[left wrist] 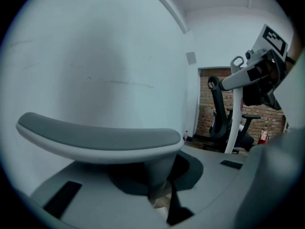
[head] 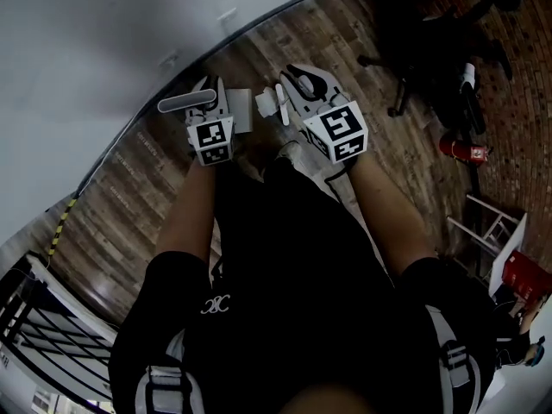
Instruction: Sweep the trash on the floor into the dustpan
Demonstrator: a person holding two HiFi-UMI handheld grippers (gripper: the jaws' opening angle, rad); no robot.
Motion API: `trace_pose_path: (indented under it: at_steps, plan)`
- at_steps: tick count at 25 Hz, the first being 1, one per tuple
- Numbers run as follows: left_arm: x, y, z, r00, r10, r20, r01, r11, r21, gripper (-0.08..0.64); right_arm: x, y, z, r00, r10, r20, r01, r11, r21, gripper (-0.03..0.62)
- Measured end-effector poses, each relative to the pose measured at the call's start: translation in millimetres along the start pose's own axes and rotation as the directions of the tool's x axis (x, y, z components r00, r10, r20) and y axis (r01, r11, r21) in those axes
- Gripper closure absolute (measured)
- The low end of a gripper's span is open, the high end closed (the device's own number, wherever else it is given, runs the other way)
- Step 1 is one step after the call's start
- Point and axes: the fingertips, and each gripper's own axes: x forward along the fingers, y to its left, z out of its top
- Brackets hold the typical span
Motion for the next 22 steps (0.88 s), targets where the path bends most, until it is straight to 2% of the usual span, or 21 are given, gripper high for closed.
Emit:
trace_pose_path:
  at_steps: [3, 9, 15, 22]
  plan:
    - [-1.8, -1.8, -3.8, 1.000, -0.030, -0.010, 0.030, 1.000, 0.007, 0.514, 9.4, 23.1, 1.8, 0.997, 0.072, 0.006, -0.072, 0.997, -0.037, 0.529]
    - [-7.9, 8.3, -10.4, 0.999, -0.028, -0.020, 0.028, 1.000, -0.008, 0.514, 26.7, 58.9, 17.4, 0.989, 0.147, 0.037, -0.144, 0.988, -0.056, 0.531]
    - [-10.4, 9.5, -11.7, 0.999, -0.035, -0.025, 0.035, 0.999, -0.021, 0.508, 21.5, 70.0, 38.9, 0.982, 0.162, 0.100, -0.160, 0.987, -0.026, 0.531]
    - [-8.5, 10.0, -12.2, 0.997, -0.062, -0.045, 0.061, 0.998, -0.023, 0.506, -4.3, 57.5, 51.6, 0.986, 0.118, 0.120, -0.118, 0.993, -0.012, 0.532]
